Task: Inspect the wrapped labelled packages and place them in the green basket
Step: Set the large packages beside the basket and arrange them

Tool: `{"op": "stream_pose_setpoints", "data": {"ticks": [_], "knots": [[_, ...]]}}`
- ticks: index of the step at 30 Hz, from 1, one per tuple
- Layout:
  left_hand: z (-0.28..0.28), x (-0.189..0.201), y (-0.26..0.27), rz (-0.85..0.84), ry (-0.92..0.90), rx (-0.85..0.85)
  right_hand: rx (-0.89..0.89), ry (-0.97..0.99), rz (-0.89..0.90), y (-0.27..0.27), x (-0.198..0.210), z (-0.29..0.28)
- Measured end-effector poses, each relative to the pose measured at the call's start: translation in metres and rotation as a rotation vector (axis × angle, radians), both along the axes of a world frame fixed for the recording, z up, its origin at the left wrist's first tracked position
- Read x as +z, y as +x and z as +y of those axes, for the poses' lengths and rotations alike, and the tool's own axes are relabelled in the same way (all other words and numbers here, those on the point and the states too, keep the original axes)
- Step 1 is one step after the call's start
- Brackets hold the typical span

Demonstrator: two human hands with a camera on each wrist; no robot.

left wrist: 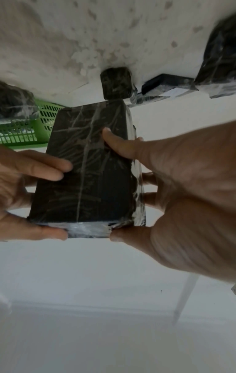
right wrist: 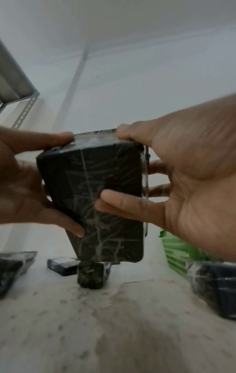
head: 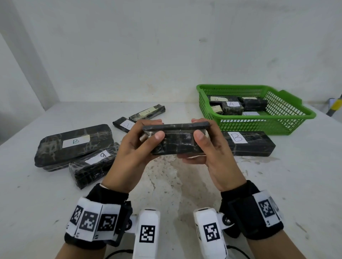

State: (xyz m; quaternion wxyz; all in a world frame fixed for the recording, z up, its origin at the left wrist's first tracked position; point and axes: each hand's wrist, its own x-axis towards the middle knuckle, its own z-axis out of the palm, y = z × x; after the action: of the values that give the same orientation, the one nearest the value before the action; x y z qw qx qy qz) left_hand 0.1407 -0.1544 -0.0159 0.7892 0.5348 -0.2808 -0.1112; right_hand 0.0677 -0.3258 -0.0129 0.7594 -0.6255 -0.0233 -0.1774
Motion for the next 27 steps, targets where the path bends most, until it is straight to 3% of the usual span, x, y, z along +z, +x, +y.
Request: {"op": "stream_pose_setpoints", "data": {"ticks": [3, 9, 15, 21, 27], "knots": [[-0.0004, 0.0001, -0.0006, 0.017, -0.010, -0.001, -0.029, 0.071, -0.034, 0.0013, -0.0013, 0.0019], [-0.0019, -0.0001, -0.0012, 0.022, -0.003, 0.018, -0.010, 0.063, 0.021, 0.0018, -0.0017, 0.0023], [-0.0046, -0.0024, -0.0029, 0.032, 0.012, 0.030, -0.122, 0.018, -0.007, 0.0010, -0.0023, 0.0065], [-0.0058, -0.0009, -0.0031, 0.020, 0.043, 0.094, -0.086, 0.022, 0.017, 0.0030, -0.0053, 0.0054], [-0.0030, 0.0004, -0.0028, 0.026, 0.018, 0.038, -0.117, 0.007, -0.031, -0.0001, -0.0036, 0.0078]]}}
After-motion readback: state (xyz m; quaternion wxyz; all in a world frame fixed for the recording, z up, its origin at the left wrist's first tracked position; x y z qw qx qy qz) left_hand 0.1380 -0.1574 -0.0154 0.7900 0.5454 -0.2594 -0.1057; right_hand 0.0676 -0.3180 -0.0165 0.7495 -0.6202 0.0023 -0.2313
